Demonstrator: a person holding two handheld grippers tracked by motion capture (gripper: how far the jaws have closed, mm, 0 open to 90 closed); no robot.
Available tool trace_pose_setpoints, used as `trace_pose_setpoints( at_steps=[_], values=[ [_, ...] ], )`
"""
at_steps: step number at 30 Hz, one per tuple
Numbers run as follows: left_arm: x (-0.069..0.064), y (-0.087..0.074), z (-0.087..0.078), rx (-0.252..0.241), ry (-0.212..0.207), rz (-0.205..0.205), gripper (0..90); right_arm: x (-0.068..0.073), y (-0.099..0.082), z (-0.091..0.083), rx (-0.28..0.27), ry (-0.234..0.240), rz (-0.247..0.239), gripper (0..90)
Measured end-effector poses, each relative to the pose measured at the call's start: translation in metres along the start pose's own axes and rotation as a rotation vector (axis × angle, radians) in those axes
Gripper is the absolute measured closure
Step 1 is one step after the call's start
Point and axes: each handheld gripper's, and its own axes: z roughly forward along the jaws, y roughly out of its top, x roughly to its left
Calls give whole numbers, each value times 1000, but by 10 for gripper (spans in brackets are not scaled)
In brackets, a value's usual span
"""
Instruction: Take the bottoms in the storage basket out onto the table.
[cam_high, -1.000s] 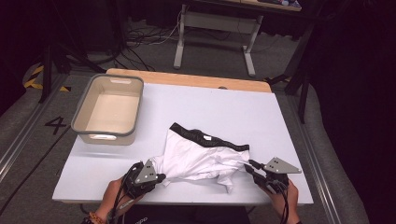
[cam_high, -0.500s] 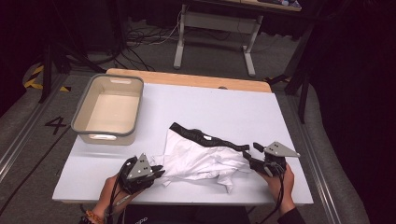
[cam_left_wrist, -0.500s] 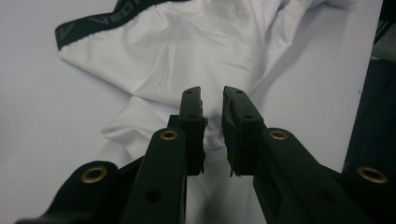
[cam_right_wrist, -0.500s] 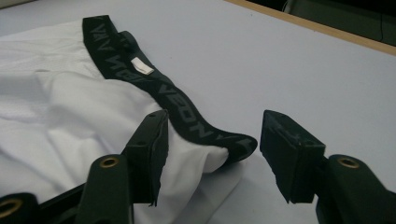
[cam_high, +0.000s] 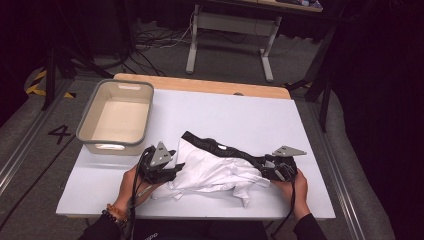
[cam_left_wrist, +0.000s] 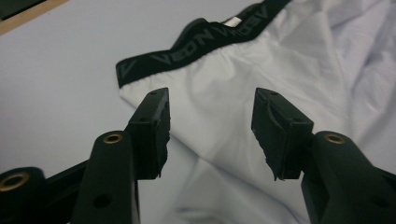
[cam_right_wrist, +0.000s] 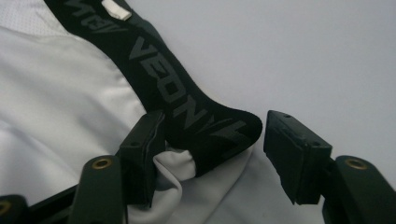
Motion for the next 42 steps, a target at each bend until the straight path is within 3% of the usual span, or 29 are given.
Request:
trace_pose_setpoints(
  at_steps=[3,4,5,6,10,11,14,17,20,21,23,24,26,29,33,36,37,42],
  values=[
    [8,12,17,28,7,-7,395,2,0,0,5,16,-16,493],
    [14,18,30,44,21,-20,384,2,0,0,5,24,-15,507],
    [14,18,30,44,21,-20,375,2,0,0,5,24,-15,507],
    [20,23,44,89,23,-43,358,1,0,0,6,40,-17,562],
    [28,25,60,125,26,-66,340,2,-1,0,1,49,-34,601],
    [32,24,70,165,39,-61,320,3,-1,-1,-2,47,-45,630],
    [37,21,78,180,28,-74,305,3,-1,-1,-10,38,-54,658],
    [45,15,88,208,7,-122,296,3,-1,-4,-36,23,-57,696],
    [47,13,89,203,-2,-150,292,3,0,-7,-51,9,-62,720],
    [47,14,89,203,-12,-138,360,3,0,-9,-65,-4,-69,752],
    [47,15,89,199,-15,-135,391,2,0,-10,-73,-10,-70,756],
    [48,16,88,199,-26,-123,581,1,1,-12,-85,-23,-73,771],
    [47,17,89,202,-13,-122,627,1,2,-13,-89,-29,-76,774],
    [49,22,93,204,-12,-81,833,-4,7,-15,-102,-53,-92,781],
    [52,26,97,195,-26,-88,870,-9,13,-15,-109,-76,-108,780],
    [55,37,101,142,15,-71,876,-19,23,-10,-112,-123,-128,780],
    [55,37,101,142,15,-71,876,-19,23,-10,-112,-123,-128,780],
    [62,55,114,105,90,-45,876,-38,42,2,-116,-156,-119,780]
  ],
)
